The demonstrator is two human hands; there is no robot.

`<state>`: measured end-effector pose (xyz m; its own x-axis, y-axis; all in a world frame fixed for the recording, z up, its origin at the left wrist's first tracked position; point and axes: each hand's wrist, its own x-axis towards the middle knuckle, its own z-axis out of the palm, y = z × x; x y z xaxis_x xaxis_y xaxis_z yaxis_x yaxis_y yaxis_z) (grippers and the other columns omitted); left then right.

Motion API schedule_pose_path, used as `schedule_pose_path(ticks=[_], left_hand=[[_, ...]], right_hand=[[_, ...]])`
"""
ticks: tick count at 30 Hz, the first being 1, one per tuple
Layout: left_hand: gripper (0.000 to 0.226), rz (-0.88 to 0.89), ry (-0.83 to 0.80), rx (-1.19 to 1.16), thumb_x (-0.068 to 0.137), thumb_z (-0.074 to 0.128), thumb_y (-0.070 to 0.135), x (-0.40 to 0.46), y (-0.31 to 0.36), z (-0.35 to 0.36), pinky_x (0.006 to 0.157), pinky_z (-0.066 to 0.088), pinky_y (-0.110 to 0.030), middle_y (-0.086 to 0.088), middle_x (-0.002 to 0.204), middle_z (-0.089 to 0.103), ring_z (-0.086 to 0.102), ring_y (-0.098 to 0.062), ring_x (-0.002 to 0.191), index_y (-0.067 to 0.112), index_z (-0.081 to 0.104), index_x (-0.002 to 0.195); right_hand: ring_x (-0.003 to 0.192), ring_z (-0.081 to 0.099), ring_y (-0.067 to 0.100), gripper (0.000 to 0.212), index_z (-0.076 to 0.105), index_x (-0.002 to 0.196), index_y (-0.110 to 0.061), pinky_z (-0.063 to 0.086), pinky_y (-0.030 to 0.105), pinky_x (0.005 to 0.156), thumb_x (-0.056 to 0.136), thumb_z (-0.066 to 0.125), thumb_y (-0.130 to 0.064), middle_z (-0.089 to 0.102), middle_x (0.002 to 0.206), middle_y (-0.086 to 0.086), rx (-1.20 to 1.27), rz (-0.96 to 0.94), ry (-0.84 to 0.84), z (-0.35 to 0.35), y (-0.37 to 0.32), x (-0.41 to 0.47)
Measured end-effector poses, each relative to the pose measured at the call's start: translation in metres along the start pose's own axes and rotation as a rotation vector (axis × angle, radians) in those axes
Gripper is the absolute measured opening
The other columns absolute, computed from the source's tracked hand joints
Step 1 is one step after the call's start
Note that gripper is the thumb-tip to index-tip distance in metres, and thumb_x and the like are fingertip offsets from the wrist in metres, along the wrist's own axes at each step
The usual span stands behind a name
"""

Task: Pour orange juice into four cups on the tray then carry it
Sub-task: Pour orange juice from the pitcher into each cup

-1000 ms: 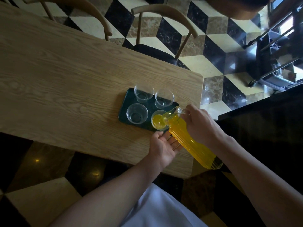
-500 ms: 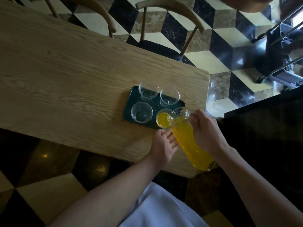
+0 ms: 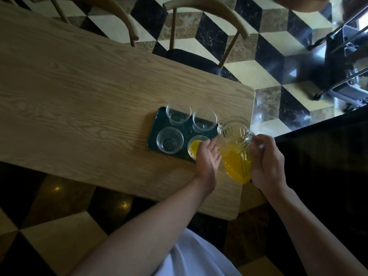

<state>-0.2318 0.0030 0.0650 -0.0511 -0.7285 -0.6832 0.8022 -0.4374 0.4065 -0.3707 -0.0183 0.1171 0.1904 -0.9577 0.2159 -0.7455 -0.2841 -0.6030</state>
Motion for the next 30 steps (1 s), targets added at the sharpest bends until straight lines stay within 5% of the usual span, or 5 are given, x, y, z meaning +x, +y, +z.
schedule_pose_path(ticks=[3,7,12,18,30], left_hand=[[0.037,-0.035,0.009,-0.072,0.103,0.031,0.042,0.006,0.008,0.013,0.121,0.020,-0.039,-0.017,0.163,0.027,0.024,-0.027,0.151,0.022,0.061,0.110],[0.062,-0.104,0.040,-0.169,0.101,0.030,0.050,0.019,0.013,0.021,0.124,0.016,-0.042,-0.018,0.165,0.019,0.017,-0.029,0.153,0.010,0.045,0.147],[0.072,-0.152,0.088,-0.211,0.099,0.028,0.057,0.029,0.013,0.028,0.123,0.013,-0.044,-0.015,0.167,0.016,0.012,-0.029,0.154,0.013,0.031,0.155],[0.067,-0.197,0.091,-0.235,0.101,0.025,0.053,0.039,0.011,0.032,0.122,0.016,-0.043,-0.015,0.163,0.028,0.022,-0.030,0.152,0.013,0.036,0.153],[0.066,-0.265,0.112,-0.337,0.101,0.024,0.049,0.055,0.015,0.044,0.124,0.013,-0.044,-0.014,0.165,0.022,0.017,-0.030,0.153,0.015,0.026,0.157]], right_hand=[[0.070,0.050,0.004,0.025,0.057,0.112,0.005,0.037,0.014,0.062,0.096,0.052,-0.013,0.059,0.090,-0.001,-0.045,-0.024,-0.041,0.000,0.009,0.015],[0.069,0.053,0.014,0.025,0.057,0.110,0.002,0.039,0.024,0.062,0.098,0.049,-0.019,0.058,0.087,0.000,-0.105,-0.060,-0.150,0.005,0.017,0.035],[0.083,0.065,0.030,0.024,0.055,0.112,-0.004,0.052,0.039,0.069,0.102,0.047,-0.024,0.067,0.099,0.013,-0.165,-0.071,-0.278,0.010,0.024,0.059],[0.078,0.059,0.025,0.018,0.055,0.109,-0.006,0.040,0.030,0.066,0.102,0.050,-0.021,0.065,0.094,0.008,-0.189,-0.030,-0.381,0.013,0.023,0.087],[0.080,0.063,0.037,0.015,0.056,0.107,-0.010,0.049,0.042,0.067,0.101,0.050,-0.022,0.069,0.091,0.012,-0.248,-0.067,-0.478,0.013,0.024,0.123]])
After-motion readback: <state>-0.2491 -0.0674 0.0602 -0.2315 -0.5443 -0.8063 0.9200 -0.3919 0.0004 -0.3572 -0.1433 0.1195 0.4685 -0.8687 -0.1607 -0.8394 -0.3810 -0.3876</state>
